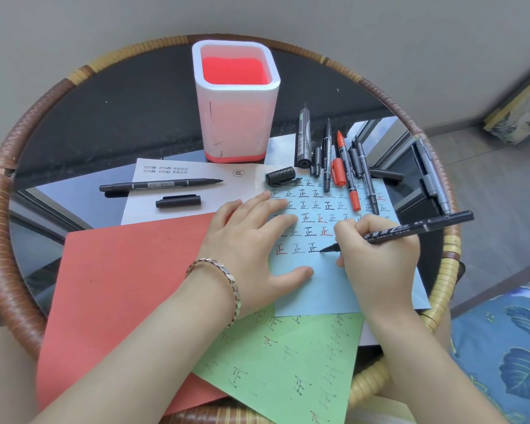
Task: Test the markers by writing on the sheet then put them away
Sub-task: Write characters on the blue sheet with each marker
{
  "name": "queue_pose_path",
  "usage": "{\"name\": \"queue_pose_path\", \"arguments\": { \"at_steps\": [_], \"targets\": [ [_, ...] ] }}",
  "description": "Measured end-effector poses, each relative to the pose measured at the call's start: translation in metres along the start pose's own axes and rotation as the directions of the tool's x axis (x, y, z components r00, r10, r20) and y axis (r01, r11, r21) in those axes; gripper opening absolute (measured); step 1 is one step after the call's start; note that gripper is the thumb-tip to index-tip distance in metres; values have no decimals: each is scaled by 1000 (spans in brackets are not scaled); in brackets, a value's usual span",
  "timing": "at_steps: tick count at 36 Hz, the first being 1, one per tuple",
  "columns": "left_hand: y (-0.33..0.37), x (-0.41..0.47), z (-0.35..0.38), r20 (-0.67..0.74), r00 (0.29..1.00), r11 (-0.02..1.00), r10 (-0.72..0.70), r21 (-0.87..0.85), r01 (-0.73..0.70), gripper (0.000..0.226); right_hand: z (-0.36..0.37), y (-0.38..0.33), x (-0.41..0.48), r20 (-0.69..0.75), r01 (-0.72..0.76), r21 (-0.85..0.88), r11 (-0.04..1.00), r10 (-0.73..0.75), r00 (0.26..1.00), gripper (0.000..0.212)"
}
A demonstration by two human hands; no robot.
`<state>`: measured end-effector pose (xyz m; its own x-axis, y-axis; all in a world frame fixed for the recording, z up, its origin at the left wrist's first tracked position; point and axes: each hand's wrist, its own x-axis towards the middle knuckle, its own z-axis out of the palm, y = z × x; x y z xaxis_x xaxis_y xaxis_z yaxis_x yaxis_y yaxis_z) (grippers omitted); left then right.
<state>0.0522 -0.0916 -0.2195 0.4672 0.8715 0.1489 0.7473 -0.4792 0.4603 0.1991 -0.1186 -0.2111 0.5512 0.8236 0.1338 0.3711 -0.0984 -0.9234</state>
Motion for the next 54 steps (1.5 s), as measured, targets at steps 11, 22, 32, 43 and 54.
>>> {"name": "queue_pose_path", "arguments": {
  "at_steps": [11, 22, 32, 43, 54],
  "targets": [
    [4, -1, 1, 13, 1000, 999, -9, 41, 9, 55, -5, 5, 4, -21, 56, 133, 989, -54, 998, 32],
    [12, 1, 0, 42, 998, 997, -43, 67, 40, 64, -61, 9, 31, 316, 410, -272, 870, -322, 892, 29],
    [14, 1, -2, 129, 990, 993, -50, 114, 36, 78, -97, 31, 107, 394, 554, -757, 346, -435, 810, 40],
    [15, 1, -2, 114, 993, 995, -33, 94, 22, 77, -94, 42, 118, 295, 499, -741, 450, -450, 843, 30],
    [15, 1, 0, 66, 997, 999, -26, 33, 23, 72, -91, 19, 126, 193, 160, -744, 649, -21, 981, 28]
  ]
}}
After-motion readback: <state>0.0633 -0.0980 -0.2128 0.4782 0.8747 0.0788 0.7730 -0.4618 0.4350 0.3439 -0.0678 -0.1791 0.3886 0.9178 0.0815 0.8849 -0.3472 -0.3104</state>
